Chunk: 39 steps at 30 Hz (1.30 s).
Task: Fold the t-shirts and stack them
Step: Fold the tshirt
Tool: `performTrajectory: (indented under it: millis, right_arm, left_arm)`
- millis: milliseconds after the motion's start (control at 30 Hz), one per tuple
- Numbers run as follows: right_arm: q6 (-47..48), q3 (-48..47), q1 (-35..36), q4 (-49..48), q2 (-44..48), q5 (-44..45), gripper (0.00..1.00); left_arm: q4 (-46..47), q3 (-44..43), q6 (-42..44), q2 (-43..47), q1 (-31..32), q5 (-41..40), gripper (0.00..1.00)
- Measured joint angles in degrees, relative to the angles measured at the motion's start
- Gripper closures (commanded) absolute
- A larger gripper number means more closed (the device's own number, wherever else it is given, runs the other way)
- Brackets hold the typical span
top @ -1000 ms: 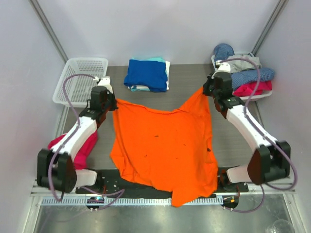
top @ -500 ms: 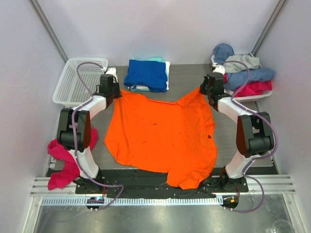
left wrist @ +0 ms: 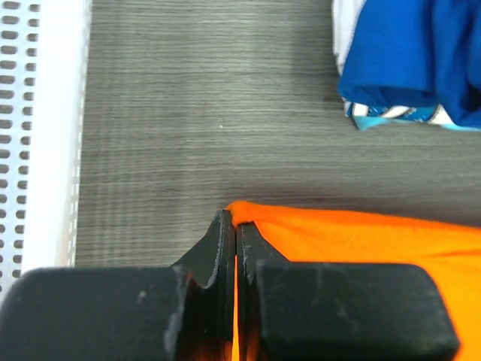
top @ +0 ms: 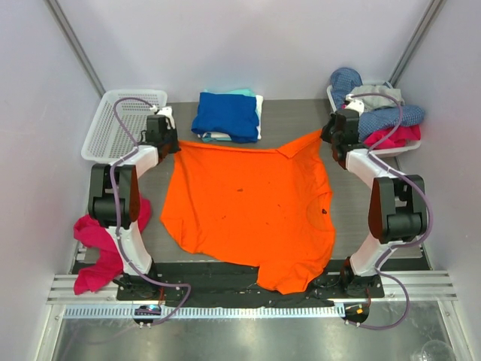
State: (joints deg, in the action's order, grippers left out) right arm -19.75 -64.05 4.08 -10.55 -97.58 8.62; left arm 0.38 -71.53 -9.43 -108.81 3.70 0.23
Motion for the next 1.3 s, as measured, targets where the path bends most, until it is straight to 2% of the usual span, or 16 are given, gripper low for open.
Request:
performTrajectory:
  millis: [267,467,967,1300]
  right_arm:
    - [-2.6,0.1,-0.1,5.2,6.1,-4.2,0.99]
    - [-5.9,3.5,-0.1,10.4,15.8,-8.0,0.99]
    - [-11.4,13.4,-0.1,32.9,33.9,-15.1,0.99]
    - [-13.5,16.2,0.0,43.5,45.5,-18.6,0.99]
  left_arm:
    - [-2.5,-0.2,1.4,0.9,-0.4,3.9,1.00]
    - [-4.4,3.8,2.3,7.4,-1.4,4.9,1.00]
    - [-9.7,10.2,2.7,10.8,-2.1,5.4,1.00]
    - [-12.0,12.8,2.7,14.9,-2.1,5.4,1.00]
